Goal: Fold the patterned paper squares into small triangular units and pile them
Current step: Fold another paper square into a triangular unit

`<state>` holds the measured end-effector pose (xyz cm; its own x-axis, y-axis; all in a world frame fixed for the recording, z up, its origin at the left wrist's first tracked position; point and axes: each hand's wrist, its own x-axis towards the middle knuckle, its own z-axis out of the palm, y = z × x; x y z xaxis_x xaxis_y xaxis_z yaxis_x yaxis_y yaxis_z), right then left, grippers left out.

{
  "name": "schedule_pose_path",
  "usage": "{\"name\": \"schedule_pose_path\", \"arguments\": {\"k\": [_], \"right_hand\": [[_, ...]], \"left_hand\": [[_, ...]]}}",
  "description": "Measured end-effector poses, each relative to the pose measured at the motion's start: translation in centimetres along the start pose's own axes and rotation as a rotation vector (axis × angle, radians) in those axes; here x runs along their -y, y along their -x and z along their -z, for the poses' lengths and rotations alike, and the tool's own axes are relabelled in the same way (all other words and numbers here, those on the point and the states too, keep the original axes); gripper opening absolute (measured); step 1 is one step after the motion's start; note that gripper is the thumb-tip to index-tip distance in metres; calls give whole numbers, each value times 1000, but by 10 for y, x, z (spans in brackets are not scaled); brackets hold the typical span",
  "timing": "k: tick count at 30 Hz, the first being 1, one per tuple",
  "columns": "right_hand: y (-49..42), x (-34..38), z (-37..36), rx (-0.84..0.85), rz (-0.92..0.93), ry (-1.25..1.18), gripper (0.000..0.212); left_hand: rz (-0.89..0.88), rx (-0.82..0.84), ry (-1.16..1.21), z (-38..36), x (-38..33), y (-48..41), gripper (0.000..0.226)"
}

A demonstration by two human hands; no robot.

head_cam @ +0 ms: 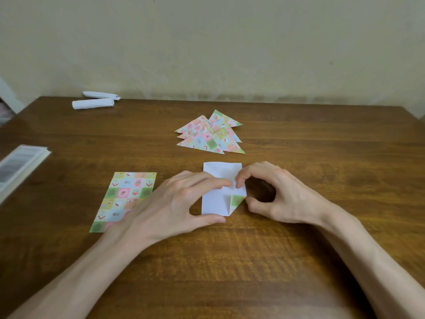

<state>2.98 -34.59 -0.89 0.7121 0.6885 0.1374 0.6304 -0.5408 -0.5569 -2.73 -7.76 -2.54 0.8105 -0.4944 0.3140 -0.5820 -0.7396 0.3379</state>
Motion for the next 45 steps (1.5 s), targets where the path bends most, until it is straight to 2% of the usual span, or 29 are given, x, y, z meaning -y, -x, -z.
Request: {"name": "schedule_pose_path", "arguments": {"k": [4,11,14,17,21,23,27,33,40,45], "right_hand": [[1,-1,0,24,11,9,33],[0,-2,-7,-22,4,50,22],[0,-4,-9,-64,6,23,12],[-1,-6,-8,-82,-12,-39,12],[-1,-9,-8,-68,-25,-78,12],[-2,-9,-8,-68,-33,-93,14],[-2,-9,-14,-134,-66,-118,17],[-4,-7,-21,-265,-140,96,33],[-5,-3,-20,-240,-266,93,39],[-6,0,-19,-209,-313,55,45]], "left_hand": [[-55,-44,-37,-2,1,-1,51],[-68,-151,-45,-3,-6,-3,32],[-17,-142,-3,-3,-9,-3,37],[75,-127,43,-1,-8,-2,49],[205,-168,146,-2,-4,-4,36],[248,-183,190,-4,-4,-7,30],[282,-179,201,-7,-5,-10,33],[331,-161,231,-9,-2,-11,39],[382,-170,173,-13,-3,-13,30],[417,-160,156,-12,-5,-15,34]]}}
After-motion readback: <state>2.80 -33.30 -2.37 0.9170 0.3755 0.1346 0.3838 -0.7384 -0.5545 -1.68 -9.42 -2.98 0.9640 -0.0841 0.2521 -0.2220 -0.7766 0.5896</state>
